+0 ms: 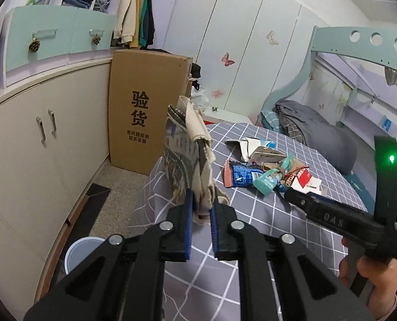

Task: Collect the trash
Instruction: 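Lift the newspaper with the left tool while the right tool grasps the teal pet-snack packet, then carry the newspaper and teal packet to the wastebasket and release the newspaper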

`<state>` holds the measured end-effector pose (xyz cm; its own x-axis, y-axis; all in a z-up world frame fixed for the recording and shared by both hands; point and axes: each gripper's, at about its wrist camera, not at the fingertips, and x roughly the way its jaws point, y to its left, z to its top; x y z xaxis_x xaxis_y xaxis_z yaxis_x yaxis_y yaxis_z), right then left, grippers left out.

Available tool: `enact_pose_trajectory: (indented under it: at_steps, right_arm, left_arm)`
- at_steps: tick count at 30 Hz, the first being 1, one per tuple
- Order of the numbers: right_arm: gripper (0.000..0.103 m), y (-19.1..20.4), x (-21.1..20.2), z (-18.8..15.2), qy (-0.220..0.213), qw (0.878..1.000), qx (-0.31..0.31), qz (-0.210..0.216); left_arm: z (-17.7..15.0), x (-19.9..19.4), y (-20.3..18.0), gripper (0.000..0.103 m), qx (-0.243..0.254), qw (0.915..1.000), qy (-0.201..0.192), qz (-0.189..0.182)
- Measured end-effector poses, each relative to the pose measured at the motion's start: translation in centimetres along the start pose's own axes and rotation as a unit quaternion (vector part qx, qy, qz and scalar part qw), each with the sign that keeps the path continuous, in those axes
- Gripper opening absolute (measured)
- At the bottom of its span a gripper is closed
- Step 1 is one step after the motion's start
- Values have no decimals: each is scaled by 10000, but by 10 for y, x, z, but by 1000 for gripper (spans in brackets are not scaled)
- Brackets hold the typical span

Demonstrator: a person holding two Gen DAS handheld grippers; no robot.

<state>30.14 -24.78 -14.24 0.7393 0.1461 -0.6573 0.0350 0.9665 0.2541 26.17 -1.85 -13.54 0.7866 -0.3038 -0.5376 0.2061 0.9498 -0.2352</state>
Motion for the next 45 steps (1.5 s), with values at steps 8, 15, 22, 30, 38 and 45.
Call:
enact_pose_trajectory:
  at_steps: [8, 15, 22, 30, 38, 45]
  right_arm:
    - [58, -24, 24, 32, 186, 9971, 743, 43]
    - [58, -18, 44, 53, 344, 9968, 682, -247]
    - [41, -12, 67, 54, 635, 9954, 507, -508]
    - [22, -22, 47, 48, 317, 9962, 793, -155]
    - [22, -2, 4, 51, -83, 9969, 765, 132]
    - [22, 68, -21, 44, -168, 9966, 212, 777]
  left_arm:
    - [9, 11, 1, 8, -47, 9996, -105, -257]
    - [14, 27, 1, 7, -54, 9991, -137, -388]
    - [19, 39, -1, 7, -14, 9992, -113, -383]
    - [20, 35, 0, 7, 12, 9988, -154, -469]
    - [21, 8, 17, 7, -136, 9979, -351, -519]
    - [20, -30, 51, 7, -294, 9976, -537, -315]
